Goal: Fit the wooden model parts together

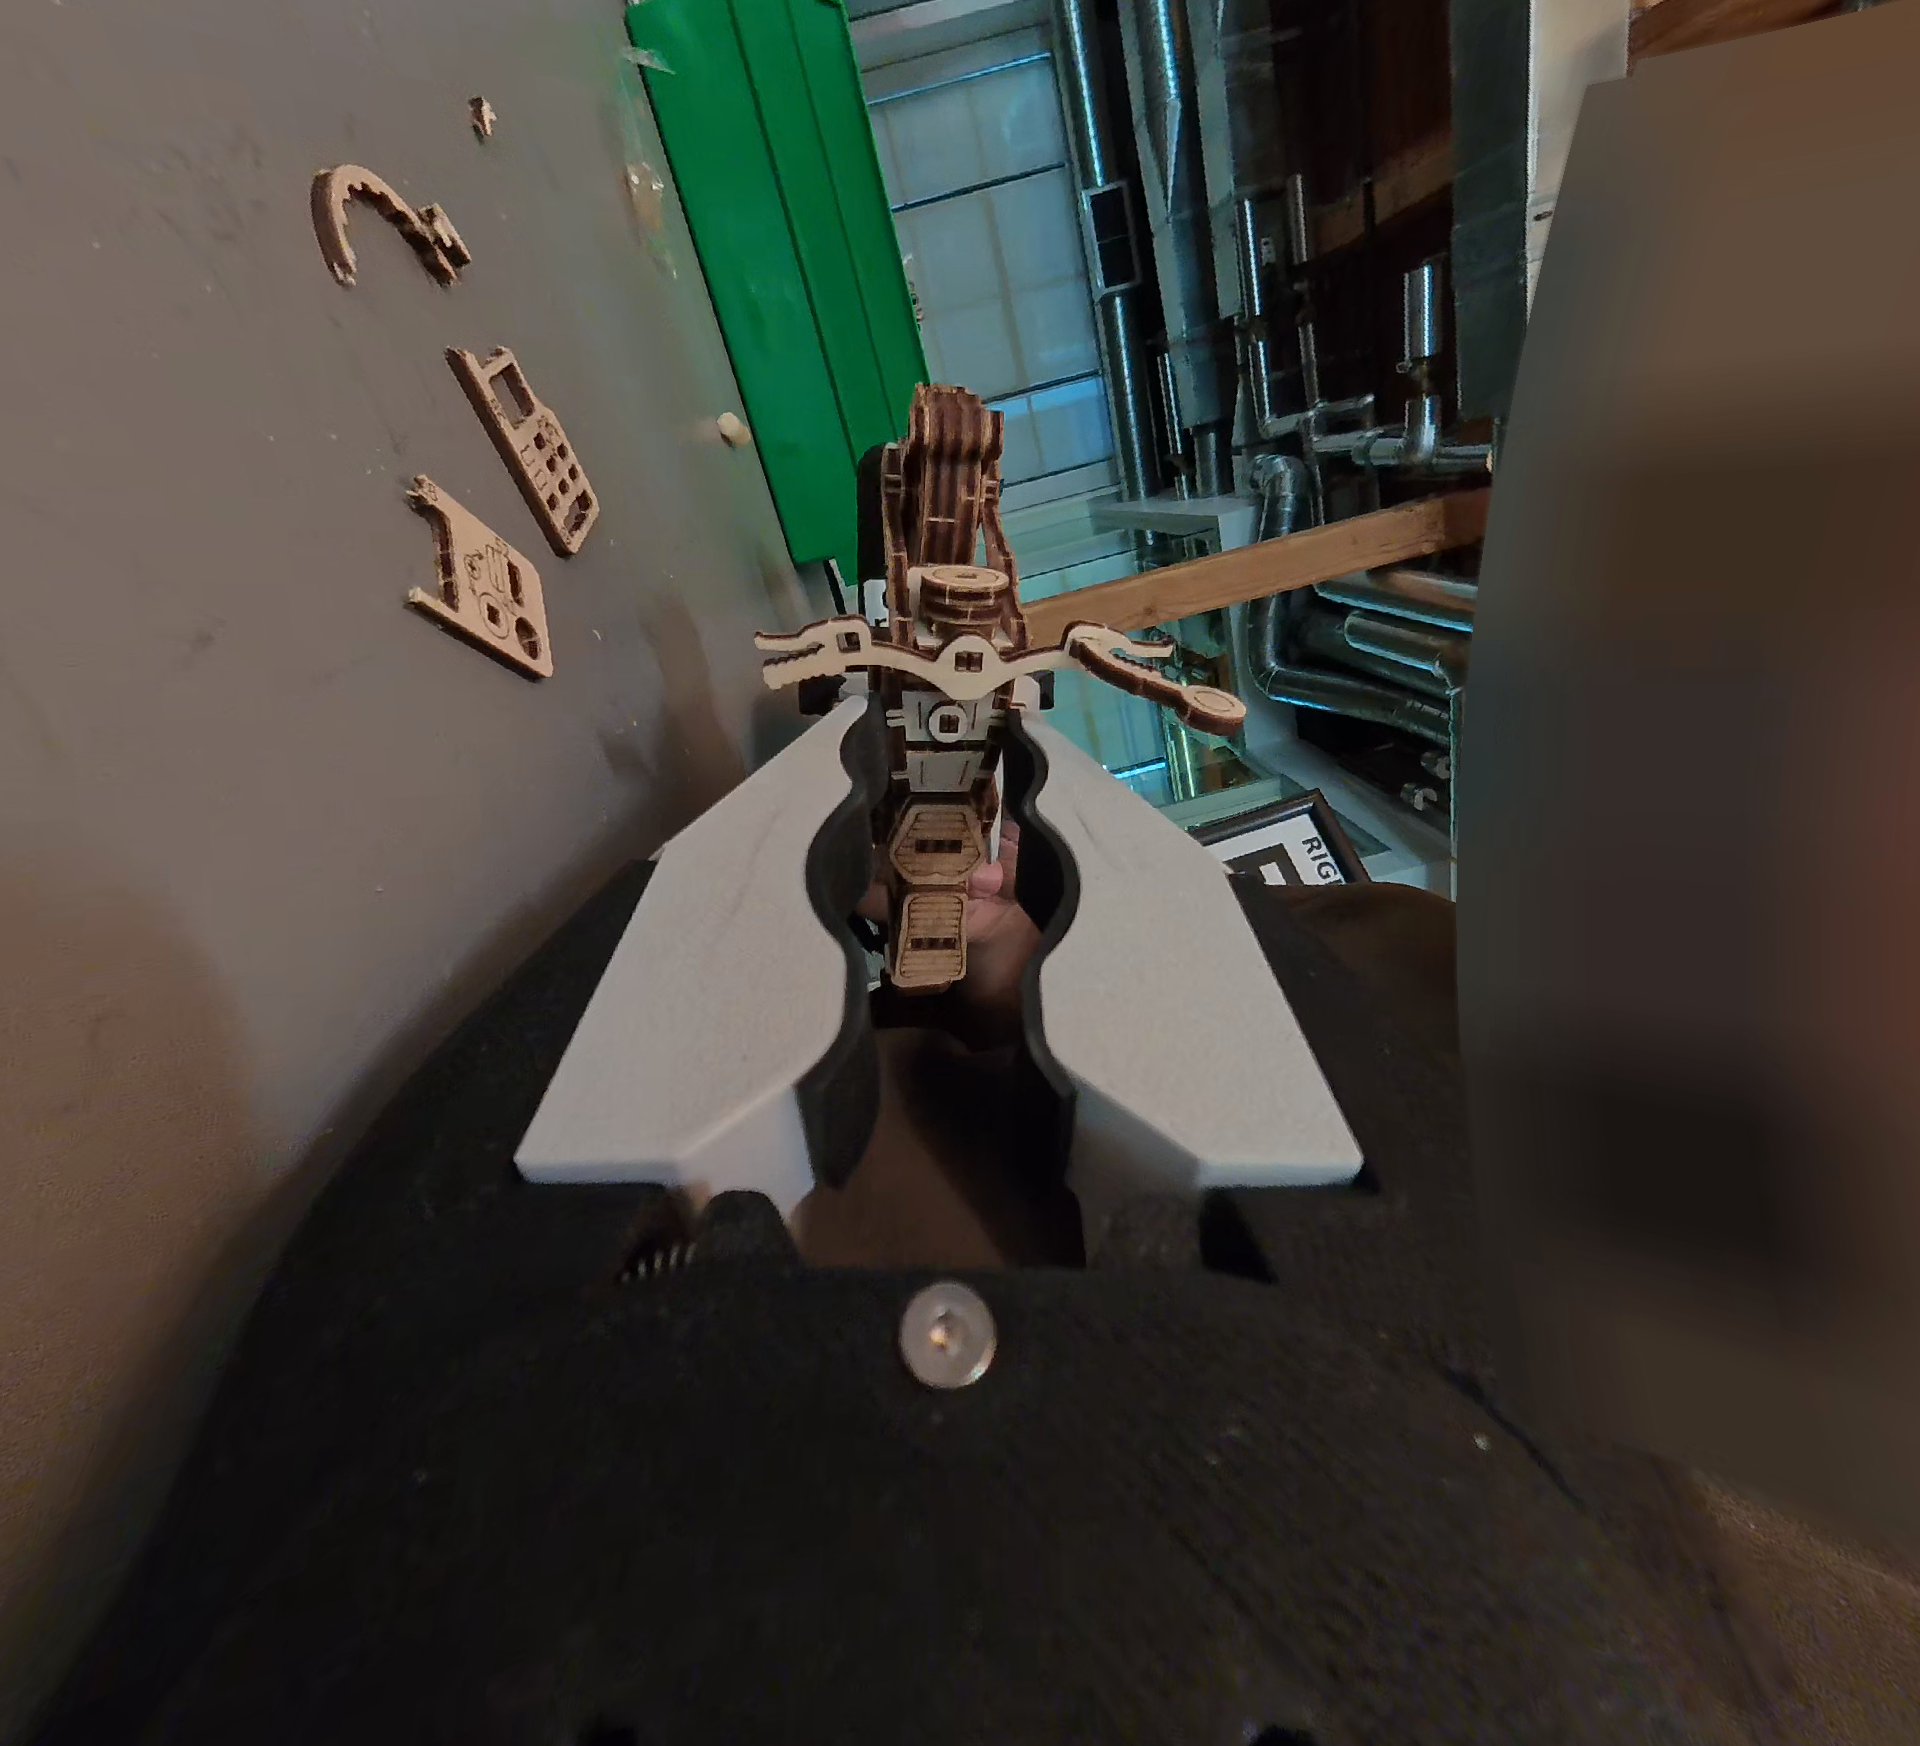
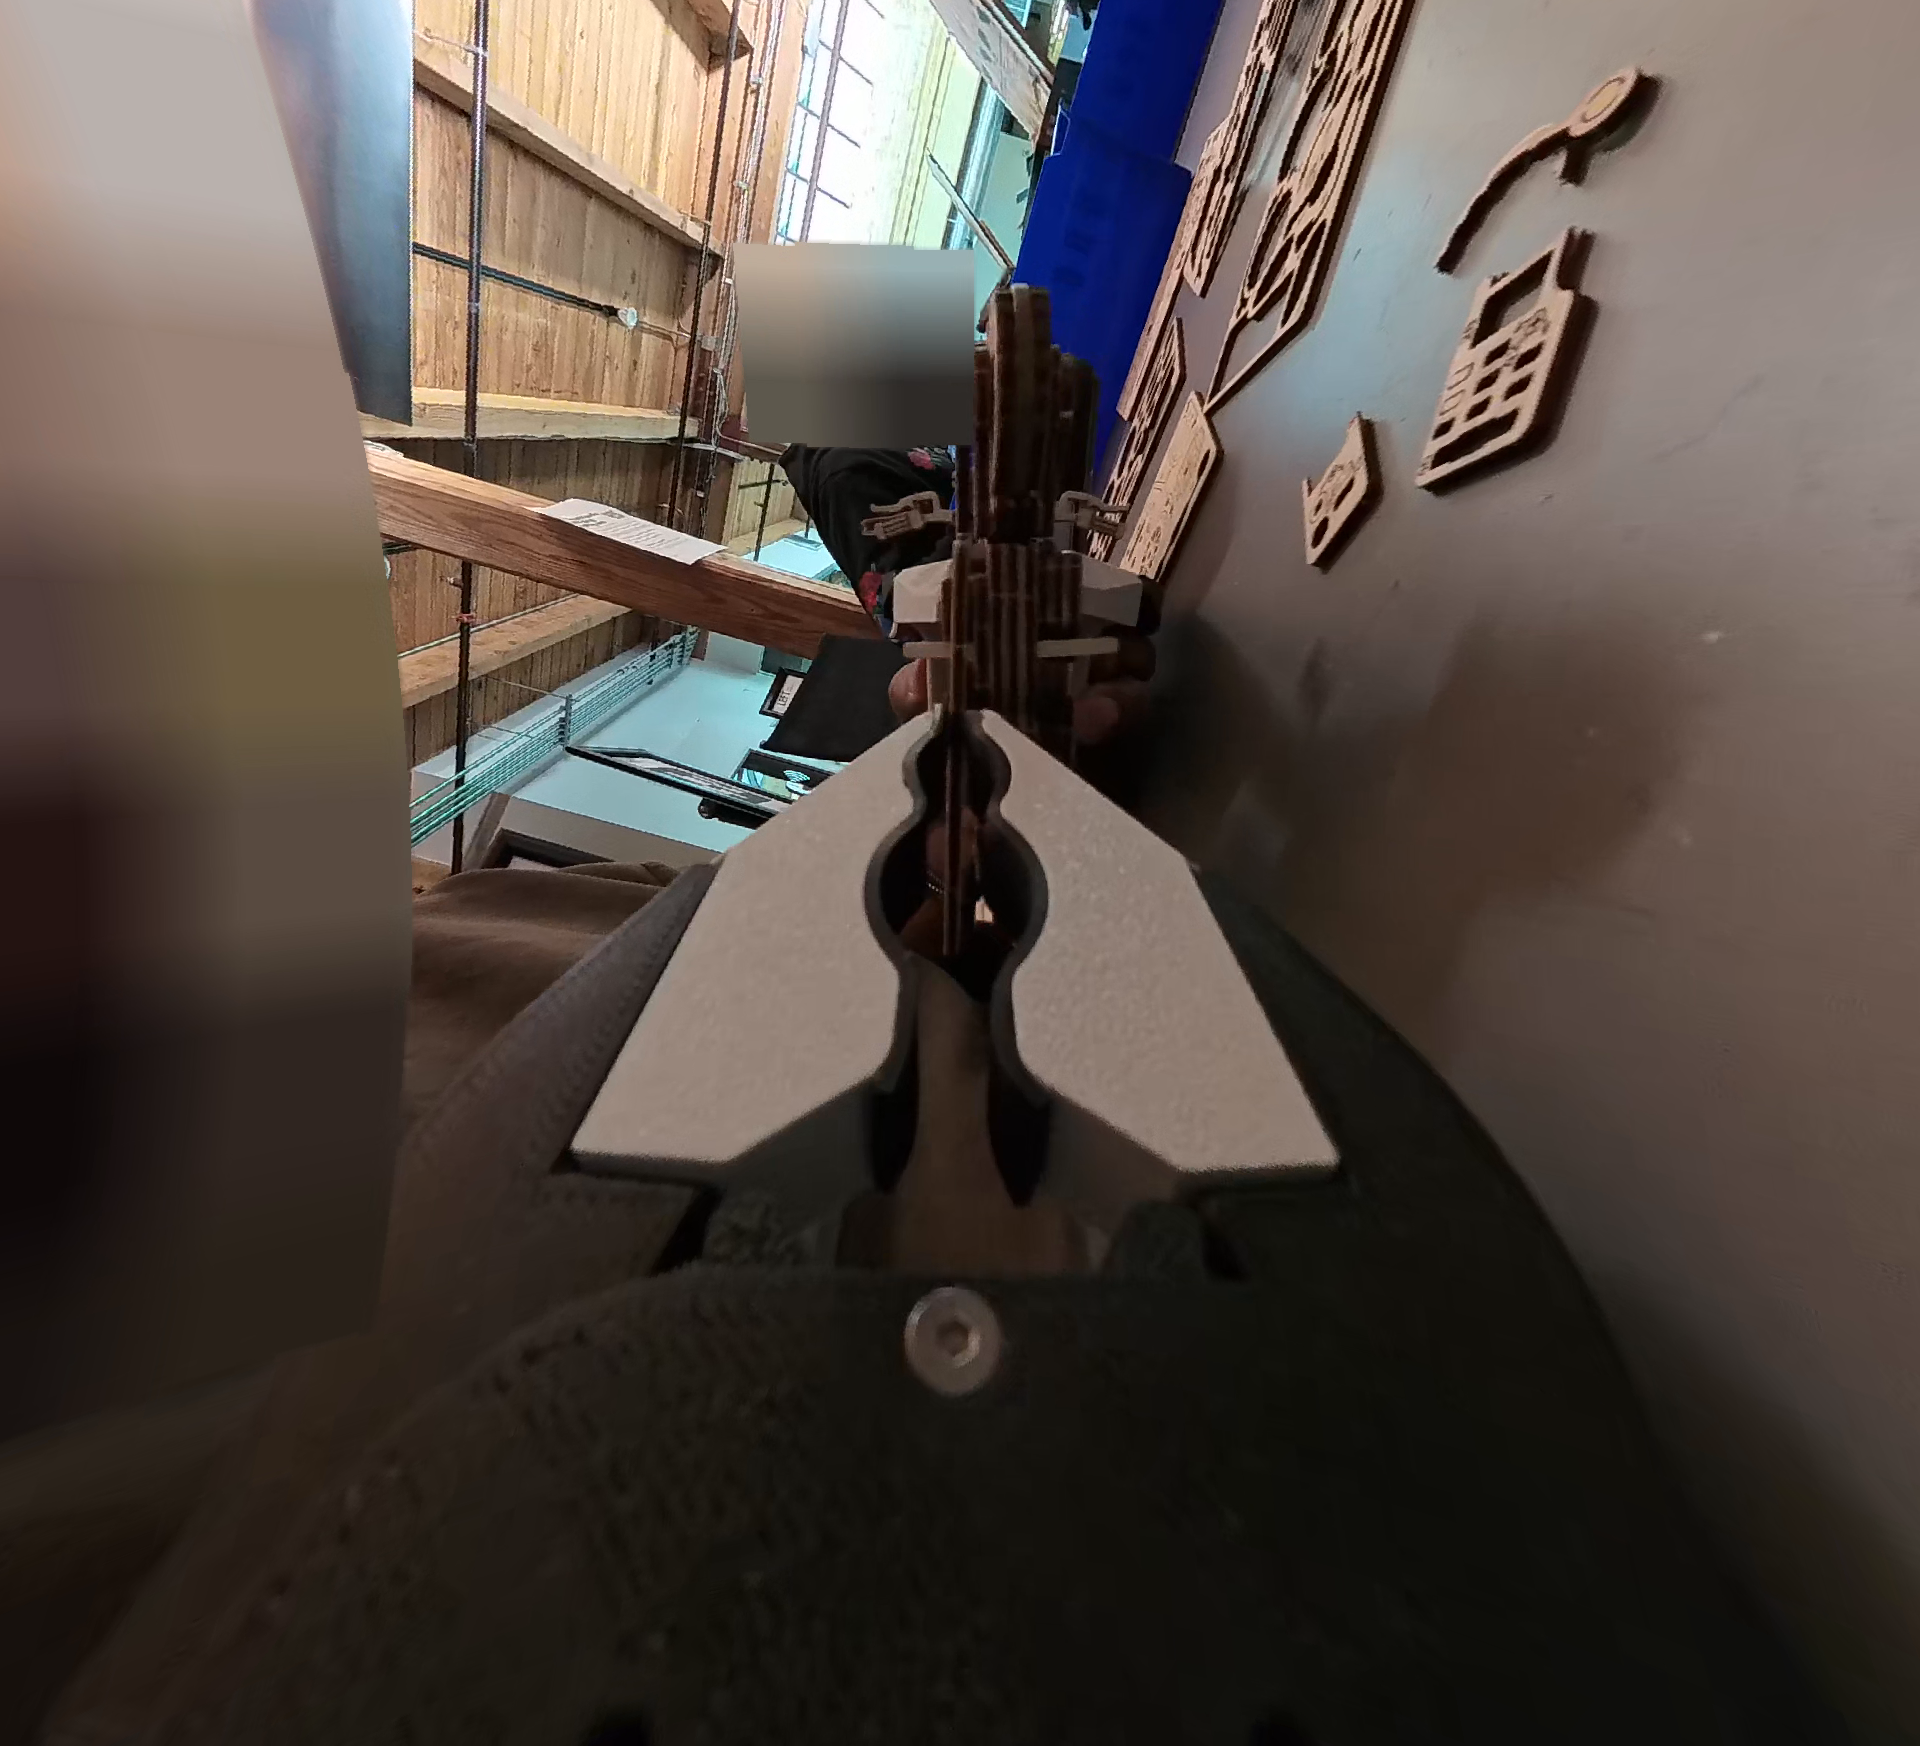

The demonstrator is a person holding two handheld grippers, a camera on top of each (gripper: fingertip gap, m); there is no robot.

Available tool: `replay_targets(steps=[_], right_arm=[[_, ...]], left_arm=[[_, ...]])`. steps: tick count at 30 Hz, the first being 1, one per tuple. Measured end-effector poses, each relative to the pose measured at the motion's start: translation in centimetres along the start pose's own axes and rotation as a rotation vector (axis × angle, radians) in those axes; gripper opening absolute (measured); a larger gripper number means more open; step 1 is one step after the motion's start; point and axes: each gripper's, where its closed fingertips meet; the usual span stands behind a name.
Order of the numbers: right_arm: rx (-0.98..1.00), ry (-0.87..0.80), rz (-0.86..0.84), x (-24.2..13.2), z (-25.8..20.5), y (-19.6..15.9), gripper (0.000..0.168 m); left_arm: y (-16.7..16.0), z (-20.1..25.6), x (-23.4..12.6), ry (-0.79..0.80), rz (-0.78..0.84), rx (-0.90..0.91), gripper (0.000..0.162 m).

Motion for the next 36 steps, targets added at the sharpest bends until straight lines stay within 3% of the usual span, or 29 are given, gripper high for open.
replay_targets(steps=[18,36], right_arm=[[0.031,-0.003,0.000,-0.17,0.35,-0.04,0.001],[-0.061,-0.036,-0.022,-0.38,0.22,0.16,0.007]], left_arm=[[-0.09,0.03,0.03,-0.002,-0.006,0.001,0.019],[-0.06,0.06,0.01,-0.004,-0.004,-0.001,0.020]])
Point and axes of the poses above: each gripper's, where its closed fingertips meet, x out along the fingers, y out of its top, z = x × y across the jaws, and after that the axes turned 11 degrees about -x, right-handed
